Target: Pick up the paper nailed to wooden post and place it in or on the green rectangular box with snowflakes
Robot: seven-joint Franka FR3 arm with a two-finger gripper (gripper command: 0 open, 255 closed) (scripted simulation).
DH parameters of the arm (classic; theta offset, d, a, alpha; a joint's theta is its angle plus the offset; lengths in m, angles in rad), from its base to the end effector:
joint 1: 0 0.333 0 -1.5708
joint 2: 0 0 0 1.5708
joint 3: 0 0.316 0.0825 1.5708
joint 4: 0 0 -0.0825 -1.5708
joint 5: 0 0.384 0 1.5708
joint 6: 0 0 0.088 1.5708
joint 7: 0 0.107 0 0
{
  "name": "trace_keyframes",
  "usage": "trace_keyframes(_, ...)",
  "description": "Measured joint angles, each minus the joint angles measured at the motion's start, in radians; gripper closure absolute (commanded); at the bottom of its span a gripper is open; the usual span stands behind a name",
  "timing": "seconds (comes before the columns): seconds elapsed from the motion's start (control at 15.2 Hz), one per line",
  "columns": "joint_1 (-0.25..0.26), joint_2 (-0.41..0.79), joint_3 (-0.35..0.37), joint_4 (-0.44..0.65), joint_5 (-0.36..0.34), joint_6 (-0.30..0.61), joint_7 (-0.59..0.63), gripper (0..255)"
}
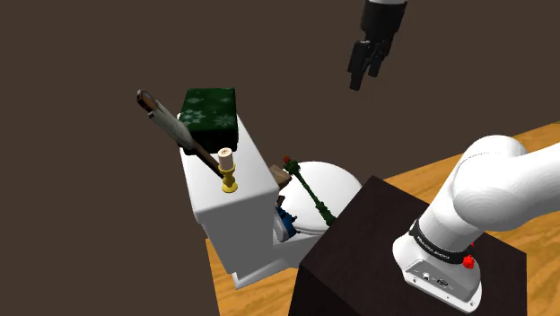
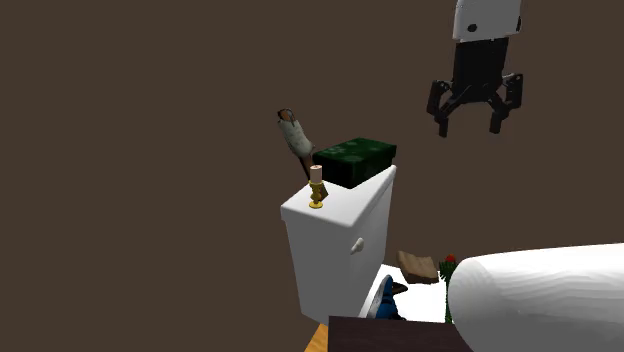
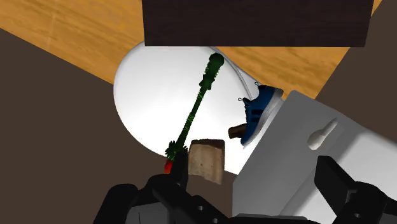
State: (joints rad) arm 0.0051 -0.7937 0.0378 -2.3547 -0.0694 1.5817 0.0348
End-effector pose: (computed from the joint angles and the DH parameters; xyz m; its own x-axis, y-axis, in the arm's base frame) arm 0.3059 0.0094 0.5948 0.9997 -0.0017 0.0236 -0.0040 -0.9954 0.0954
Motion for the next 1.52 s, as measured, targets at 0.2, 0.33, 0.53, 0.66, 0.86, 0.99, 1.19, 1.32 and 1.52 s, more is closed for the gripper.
trace_keyframes(0.2, 0.010, -0.029, 0.041, -0.040, 0.005, 0.053, 0.039, 0)
trace_keyframes(0.33, 0.024, -0.069, 0.102, -0.098, 0.009, 0.132, 0.097, 0)
trace_keyframes(0.53, 0.042, -0.117, 0.205, -0.176, 0.008, 0.260, 0.192, 0)
trace_keyframes(0.66, 0.050, -0.132, 0.287, -0.222, 0.005, 0.350, 0.267, 0)
trace_keyframes(0.86, 0.045, -0.134, 0.418, -0.271, -0.014, 0.487, 0.385, 0)
trace_keyframes(0.99, 0.026, -0.127, 0.513, -0.293, -0.036, 0.572, 0.470, 0)
trace_keyframes(1.19, -0.034, -0.106, 0.675, -0.312, -0.083, 0.701, 0.611, 0)
trace_keyframes(1.32, -0.092, -0.101, 0.796, -0.311, -0.119, 0.771, 0.714, 0)
trace_keyframes(1.52, -0.237, -0.094, 1.002, -0.268, -0.183, 0.864, 0.870, 0)
